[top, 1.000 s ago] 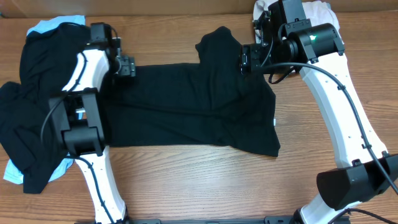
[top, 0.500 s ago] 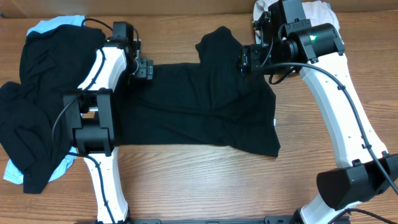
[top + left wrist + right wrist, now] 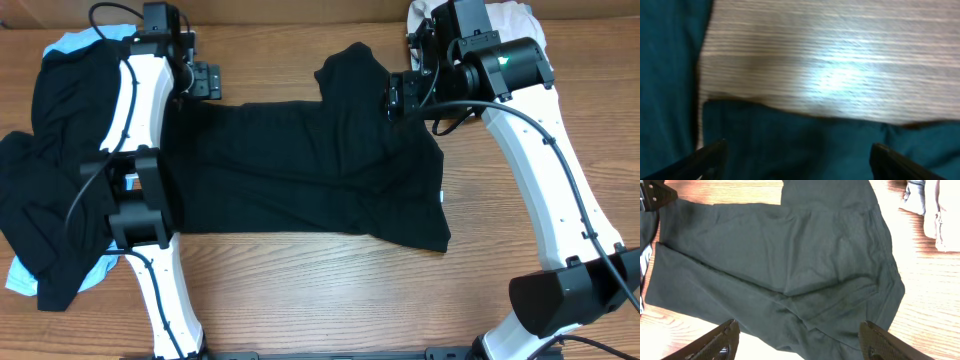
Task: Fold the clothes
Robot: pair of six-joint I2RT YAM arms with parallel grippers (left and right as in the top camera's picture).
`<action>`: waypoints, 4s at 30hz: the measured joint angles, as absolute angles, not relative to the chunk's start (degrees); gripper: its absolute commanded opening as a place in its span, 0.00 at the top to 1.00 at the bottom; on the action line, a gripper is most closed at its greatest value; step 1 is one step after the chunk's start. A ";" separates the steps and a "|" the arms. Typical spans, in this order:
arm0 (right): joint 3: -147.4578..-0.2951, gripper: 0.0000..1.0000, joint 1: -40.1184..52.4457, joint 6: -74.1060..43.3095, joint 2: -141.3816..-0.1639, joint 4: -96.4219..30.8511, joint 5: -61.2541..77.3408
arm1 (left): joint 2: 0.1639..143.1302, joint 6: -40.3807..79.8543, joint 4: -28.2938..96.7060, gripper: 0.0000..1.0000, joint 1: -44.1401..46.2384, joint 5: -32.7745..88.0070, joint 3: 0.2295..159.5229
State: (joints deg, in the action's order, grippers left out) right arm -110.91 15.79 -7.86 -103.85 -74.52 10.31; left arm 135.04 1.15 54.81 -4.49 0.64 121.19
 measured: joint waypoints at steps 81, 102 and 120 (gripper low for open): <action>-110.91 0.20 15.81 -10.66 -103.85 -70.72 10.28 | 141.23 3.31 61.56 0.96 -8.67 -4.16 123.09; -110.91 0.20 15.81 -10.87 -103.85 -62.57 10.31 | 141.25 3.55 79.59 0.96 -8.60 -4.12 138.78; -110.91 0.24 13.85 -10.92 -103.85 -54.08 10.26 | 141.23 3.55 85.14 0.96 -7.49 -4.14 138.85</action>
State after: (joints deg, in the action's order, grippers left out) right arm -110.91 13.85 -10.92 -103.85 -54.08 10.26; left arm 141.23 3.55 85.14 -7.49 -4.14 138.85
